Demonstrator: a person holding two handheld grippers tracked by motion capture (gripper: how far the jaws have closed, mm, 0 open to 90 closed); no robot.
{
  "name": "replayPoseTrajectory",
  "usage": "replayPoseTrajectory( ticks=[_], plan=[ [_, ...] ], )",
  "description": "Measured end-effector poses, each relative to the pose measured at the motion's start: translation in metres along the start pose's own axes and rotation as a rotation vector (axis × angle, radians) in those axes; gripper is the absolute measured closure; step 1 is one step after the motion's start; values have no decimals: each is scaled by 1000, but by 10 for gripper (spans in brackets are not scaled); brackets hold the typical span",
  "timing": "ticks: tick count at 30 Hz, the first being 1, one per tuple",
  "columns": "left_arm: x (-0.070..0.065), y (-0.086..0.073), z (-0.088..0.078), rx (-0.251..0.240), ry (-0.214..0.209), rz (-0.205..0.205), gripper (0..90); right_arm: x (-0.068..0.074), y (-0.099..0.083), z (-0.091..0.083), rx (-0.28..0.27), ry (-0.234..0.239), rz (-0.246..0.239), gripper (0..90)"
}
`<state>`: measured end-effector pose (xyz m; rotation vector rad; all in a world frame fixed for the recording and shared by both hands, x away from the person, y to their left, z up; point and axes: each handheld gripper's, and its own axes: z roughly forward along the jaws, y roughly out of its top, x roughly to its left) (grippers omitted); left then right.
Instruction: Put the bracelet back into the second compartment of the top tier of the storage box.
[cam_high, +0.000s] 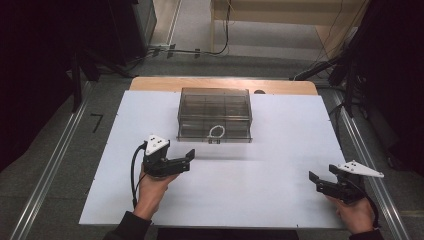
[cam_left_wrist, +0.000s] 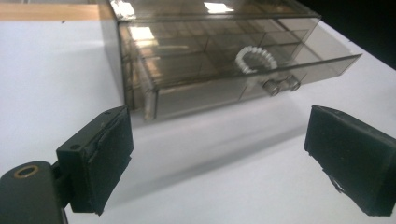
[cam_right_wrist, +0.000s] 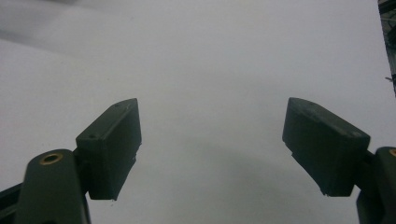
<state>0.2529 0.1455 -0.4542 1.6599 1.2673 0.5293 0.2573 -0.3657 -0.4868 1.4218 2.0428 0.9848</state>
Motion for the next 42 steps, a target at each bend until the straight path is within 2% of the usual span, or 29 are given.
replayPoseTrajectory(
  ticks=[9, 26, 42],
  plan=[
    [12, -14, -12, 27, 31, -22, 76, 0, 0, 0, 1, -1, 3, 170],
    [26, -34, -30, 63, 81, -27, 73, -1, 0, -1, 0, 0, 9, 165],
    [43, -49, -49, 83, 125, -65, 73, 0, 0, 0, 3, 0, 4, 159]
  ],
)
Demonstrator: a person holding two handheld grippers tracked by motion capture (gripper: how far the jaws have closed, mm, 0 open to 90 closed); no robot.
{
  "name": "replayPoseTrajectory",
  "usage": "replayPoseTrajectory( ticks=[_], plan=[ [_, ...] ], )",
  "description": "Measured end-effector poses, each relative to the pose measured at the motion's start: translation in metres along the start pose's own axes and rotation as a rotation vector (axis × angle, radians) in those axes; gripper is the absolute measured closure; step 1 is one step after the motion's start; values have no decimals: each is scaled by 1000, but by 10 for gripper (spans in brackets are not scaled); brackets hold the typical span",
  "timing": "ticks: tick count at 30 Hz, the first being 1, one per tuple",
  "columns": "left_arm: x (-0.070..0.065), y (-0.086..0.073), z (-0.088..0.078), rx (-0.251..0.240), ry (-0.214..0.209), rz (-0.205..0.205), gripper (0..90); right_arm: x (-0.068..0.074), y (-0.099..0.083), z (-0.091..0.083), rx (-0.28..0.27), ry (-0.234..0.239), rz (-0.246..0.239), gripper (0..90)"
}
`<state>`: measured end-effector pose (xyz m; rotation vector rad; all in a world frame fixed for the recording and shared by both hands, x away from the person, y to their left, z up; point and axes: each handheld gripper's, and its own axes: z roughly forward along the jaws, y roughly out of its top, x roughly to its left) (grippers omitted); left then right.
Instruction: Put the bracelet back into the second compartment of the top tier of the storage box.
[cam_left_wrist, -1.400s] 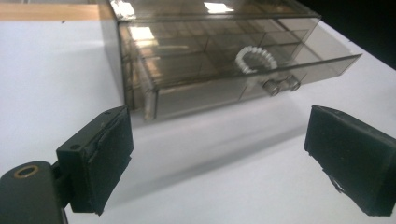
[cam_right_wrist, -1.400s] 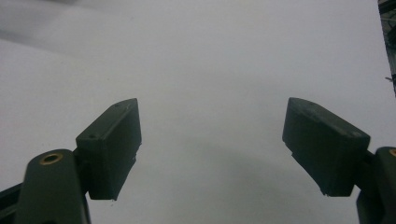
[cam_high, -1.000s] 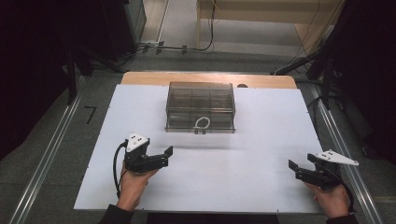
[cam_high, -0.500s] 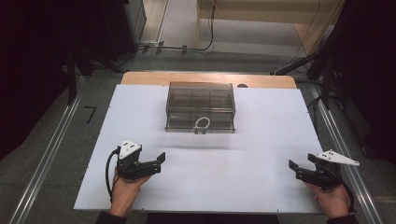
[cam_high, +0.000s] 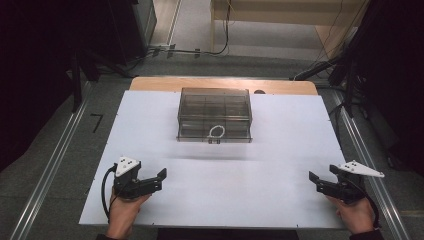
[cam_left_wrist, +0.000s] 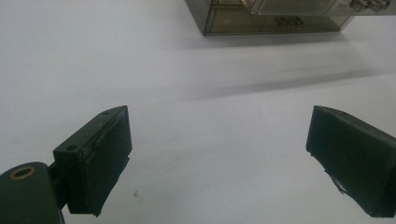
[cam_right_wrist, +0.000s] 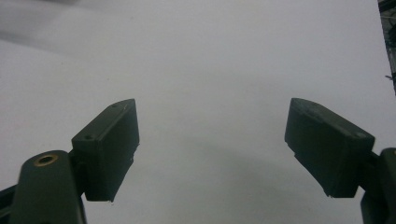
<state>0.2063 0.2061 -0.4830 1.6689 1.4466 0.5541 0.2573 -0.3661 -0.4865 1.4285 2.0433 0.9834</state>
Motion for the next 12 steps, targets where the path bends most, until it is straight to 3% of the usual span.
replayPoseTrajectory(
  ticks=[12],
  plan=[
    [10, -10, -10, 10, 16, -21, 72, 1, 0, 0, 0, 1, 1, 158]
  ],
)
